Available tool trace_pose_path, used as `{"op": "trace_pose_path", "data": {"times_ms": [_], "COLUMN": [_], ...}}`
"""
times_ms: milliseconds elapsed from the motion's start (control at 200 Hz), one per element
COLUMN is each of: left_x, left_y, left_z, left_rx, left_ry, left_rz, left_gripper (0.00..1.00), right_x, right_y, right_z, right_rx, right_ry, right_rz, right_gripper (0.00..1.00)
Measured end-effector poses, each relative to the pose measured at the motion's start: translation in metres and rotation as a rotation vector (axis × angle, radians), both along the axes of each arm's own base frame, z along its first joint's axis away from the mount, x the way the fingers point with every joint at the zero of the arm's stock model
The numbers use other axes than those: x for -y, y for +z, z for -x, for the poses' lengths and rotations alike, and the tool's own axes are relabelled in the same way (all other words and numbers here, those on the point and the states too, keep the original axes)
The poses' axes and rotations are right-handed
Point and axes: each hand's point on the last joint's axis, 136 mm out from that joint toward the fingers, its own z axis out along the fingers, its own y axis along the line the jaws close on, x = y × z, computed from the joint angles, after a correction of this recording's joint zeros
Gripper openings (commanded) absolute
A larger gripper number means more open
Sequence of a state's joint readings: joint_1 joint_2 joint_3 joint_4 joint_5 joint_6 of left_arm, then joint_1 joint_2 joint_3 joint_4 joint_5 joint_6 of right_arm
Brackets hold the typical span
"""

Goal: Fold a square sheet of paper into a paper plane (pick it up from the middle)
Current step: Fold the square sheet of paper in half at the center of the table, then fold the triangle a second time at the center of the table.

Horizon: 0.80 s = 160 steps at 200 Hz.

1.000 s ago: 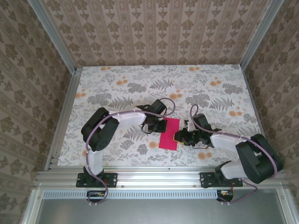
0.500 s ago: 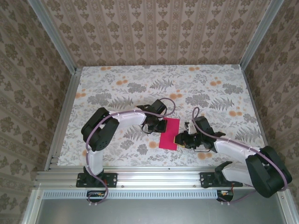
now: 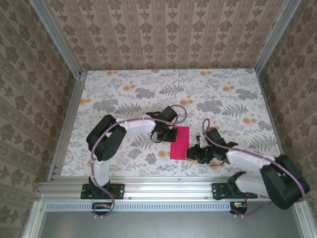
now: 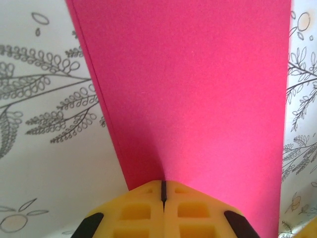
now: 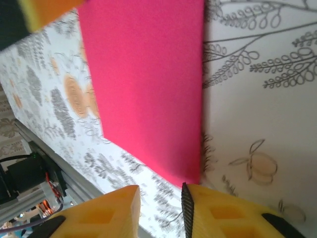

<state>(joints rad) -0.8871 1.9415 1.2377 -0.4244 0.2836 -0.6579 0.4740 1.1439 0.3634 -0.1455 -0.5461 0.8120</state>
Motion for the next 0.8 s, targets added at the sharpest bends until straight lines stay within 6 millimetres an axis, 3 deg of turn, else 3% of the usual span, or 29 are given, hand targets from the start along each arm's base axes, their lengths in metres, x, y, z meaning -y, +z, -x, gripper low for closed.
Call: {"op": "trace_pose_path", "data": {"times_ms": [90,210,300,380,455,585,800], "left_x": [-0.002,0.001,-0.001,-0.01,-0.022,-0.039,-0.041], "left_y": [0.008,0.042,0.074,0.087,0.084,0.06,0.048], "left_z": [0.002,-0.003,-0.009,-0.014,-0.017,-0.015,-0.008], "left_rx": [0.007,0.063,0.12,0.147,0.142,0.095,0.054], "left_ry": [0.0,0.009,0.035,0.071,0.107,0.156,0.179], "left_rz": [0.0,0.06,0.136,0.179,0.189,0.163,0.186], "left_gripper": [0.14,0.32,0.39,0.42,0.43,0.44,0.44], "right_x": [0.009,0.02,0.021,0.019,0.016,0.009,0.002], "right_y": [0.026,0.054,0.055,0.048,0.04,0.027,0.005], "right_z": [-0.017,-0.038,-0.045,-0.05,-0.055,-0.062,-0.064], "right_rx": [0.102,0.197,0.191,0.16,0.125,0.082,0.027], "right_ry": [-0.03,-0.071,-0.074,-0.058,-0.043,-0.012,0.024], "right_rz": [0.06,0.138,0.172,0.21,0.241,0.283,0.322], "right_gripper": [0.48,0.51,0.53,0.54,0.54,0.54,0.54]}}
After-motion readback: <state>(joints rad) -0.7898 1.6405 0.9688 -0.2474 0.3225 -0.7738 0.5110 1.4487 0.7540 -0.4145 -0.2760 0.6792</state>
